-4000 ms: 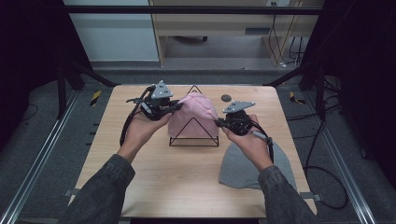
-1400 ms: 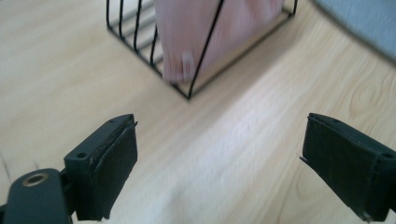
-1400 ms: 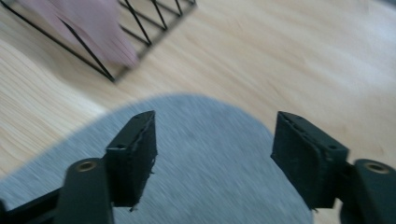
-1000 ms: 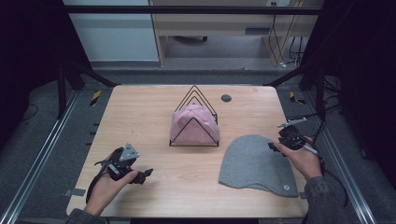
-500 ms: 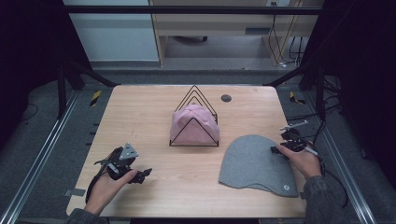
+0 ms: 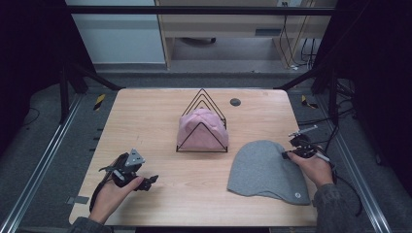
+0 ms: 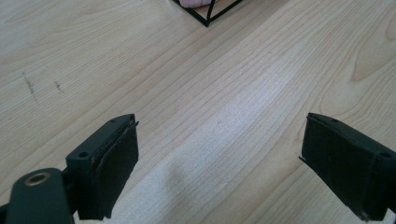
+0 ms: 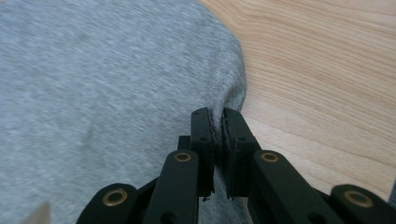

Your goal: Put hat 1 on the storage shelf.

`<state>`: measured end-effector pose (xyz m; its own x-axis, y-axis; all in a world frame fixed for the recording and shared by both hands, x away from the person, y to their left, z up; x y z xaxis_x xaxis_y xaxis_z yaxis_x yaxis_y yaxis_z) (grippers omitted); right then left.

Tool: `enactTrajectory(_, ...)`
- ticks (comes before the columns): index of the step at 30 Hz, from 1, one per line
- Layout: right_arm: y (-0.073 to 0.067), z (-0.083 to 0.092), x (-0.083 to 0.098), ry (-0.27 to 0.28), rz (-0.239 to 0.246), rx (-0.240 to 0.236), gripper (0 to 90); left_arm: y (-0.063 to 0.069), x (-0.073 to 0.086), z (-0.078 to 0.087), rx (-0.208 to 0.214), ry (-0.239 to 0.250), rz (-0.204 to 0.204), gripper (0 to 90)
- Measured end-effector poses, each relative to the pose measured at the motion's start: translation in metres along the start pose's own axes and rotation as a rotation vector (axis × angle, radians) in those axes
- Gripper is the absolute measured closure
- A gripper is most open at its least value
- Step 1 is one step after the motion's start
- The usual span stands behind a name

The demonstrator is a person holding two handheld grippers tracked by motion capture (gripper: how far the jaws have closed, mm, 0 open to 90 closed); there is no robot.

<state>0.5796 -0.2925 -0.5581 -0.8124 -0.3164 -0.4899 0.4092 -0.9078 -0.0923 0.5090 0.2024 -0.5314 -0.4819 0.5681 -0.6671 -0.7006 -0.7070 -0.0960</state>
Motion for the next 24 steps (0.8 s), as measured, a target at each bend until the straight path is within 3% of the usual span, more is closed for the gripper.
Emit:
enactTrajectory(6,-0.017,0.019,-0.009,0.042,0.029,-0.030,85.4,0.002,0.000,-0.002,0.009,-0.004,-0.005,10.3)
enactTrajectory(16,-0.063,0.065,-0.031,0.152,0.151,-0.076,85.5,0.003,0.002,-0.003,0.015,-0.014,-0.007,10.2)
enactTrajectory(24,-0.081,0.077,-0.039,0.188,0.204,-0.094,85.5,0.003,0.002,-0.004,0.007,-0.024,-0.021,10.2)
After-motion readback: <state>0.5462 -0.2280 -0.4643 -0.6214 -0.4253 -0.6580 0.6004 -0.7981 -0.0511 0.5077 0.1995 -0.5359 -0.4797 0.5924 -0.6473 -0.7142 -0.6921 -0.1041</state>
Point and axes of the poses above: each handheld gripper's, and its own axes: z roughly backward along the jaws, x roughly out of its underside, y roughly to its right, the point moved 10 cm from there along -z, roughly forward along the jaws, and after that the axes turned 1 degree about -z, right-handed, at the moved point
